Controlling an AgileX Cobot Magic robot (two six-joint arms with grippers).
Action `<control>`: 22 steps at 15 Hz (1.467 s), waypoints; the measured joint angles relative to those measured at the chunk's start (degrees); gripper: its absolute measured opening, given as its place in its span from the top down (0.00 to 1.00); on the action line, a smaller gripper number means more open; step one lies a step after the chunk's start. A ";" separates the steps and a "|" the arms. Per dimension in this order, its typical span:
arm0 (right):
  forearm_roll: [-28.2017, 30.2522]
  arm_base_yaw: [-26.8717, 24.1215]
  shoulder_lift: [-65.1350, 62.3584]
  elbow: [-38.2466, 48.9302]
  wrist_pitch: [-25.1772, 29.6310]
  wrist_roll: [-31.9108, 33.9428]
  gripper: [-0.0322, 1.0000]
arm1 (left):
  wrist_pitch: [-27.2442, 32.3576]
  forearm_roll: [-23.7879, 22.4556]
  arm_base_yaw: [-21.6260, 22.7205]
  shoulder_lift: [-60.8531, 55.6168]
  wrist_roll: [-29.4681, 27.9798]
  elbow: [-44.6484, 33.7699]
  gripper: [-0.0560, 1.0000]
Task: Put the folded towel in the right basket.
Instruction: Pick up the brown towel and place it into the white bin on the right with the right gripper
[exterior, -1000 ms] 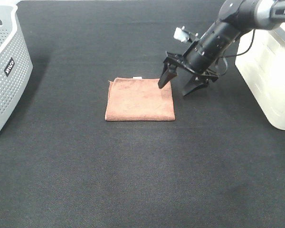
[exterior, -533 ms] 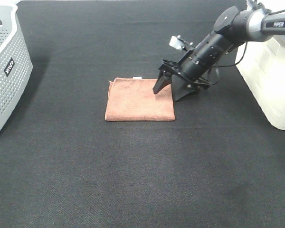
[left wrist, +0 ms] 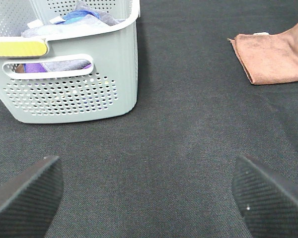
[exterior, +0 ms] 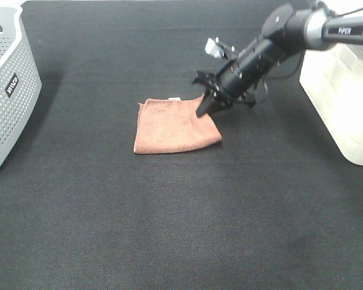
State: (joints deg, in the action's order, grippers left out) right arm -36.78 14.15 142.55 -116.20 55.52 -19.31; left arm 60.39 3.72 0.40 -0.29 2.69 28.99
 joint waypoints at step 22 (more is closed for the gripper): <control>35.24 -3.38 -25.61 -21.26 14.09 9.17 0.97 | 0.00 0.00 0.00 0.00 0.00 0.00 0.12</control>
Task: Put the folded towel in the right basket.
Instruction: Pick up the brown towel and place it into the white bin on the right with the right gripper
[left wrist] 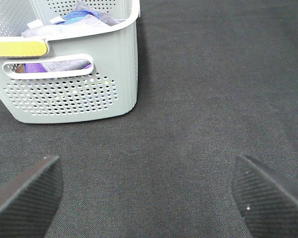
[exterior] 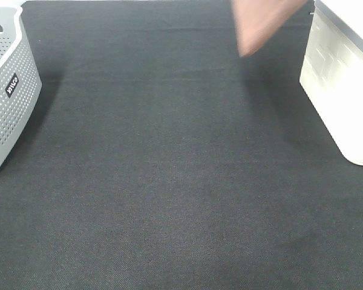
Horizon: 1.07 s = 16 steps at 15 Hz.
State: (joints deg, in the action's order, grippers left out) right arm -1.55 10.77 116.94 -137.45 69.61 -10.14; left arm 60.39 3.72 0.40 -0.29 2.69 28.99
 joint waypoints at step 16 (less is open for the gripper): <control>-6.19 -26.53 1.26 17.53 -1.43 2.69 0.90 | 0.00 0.00 0.00 0.00 0.00 0.00 0.12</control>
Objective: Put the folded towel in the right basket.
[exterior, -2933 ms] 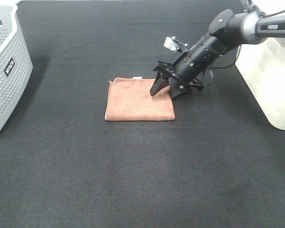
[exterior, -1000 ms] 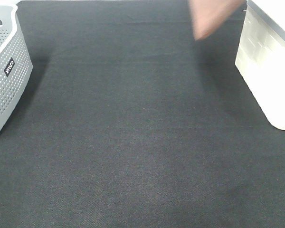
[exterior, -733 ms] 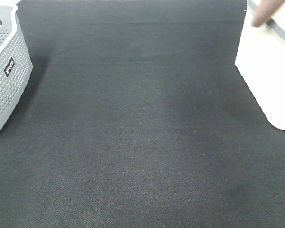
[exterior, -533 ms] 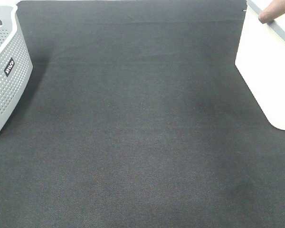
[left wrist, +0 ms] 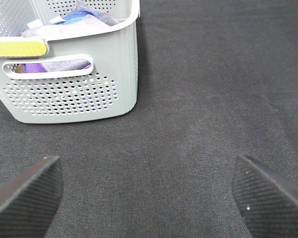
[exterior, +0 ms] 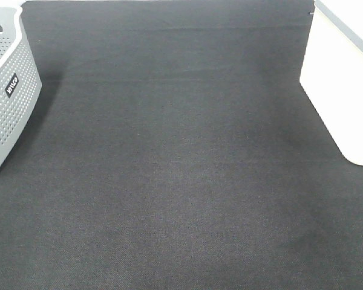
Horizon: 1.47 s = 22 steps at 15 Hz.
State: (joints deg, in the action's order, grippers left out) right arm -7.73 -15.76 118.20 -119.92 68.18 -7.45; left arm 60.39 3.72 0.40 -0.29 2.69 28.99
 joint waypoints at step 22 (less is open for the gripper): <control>5.56 21.26 -18.74 7.28 1.26 9.34 0.28 | 0.00 0.00 0.00 0.00 0.00 0.00 0.12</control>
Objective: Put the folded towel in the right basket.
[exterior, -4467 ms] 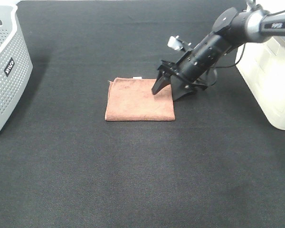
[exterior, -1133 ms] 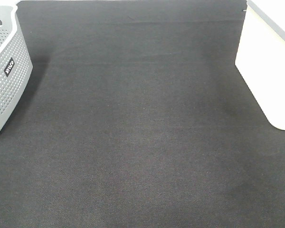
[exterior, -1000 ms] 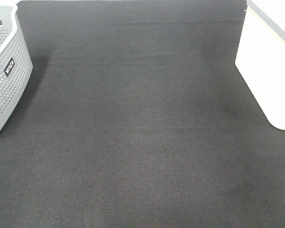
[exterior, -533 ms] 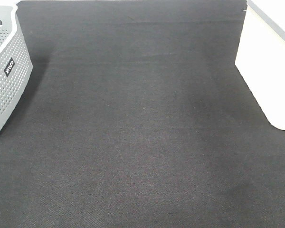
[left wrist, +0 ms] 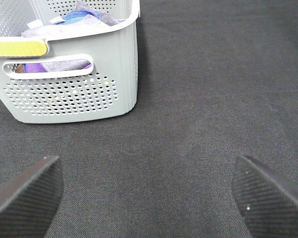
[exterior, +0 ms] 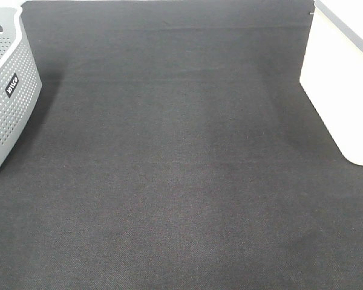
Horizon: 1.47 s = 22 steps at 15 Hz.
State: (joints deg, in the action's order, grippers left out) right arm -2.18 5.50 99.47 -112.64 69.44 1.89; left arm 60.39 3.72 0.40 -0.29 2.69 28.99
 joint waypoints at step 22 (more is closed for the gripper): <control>4.93 0.00 -94.94 80.79 -1.32 0.29 0.28 | 0.00 0.00 0.00 0.00 0.00 0.00 0.12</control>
State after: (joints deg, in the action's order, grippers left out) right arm 2.75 5.50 4.53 -31.86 68.12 2.18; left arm 60.39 3.72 0.40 -0.29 2.69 28.99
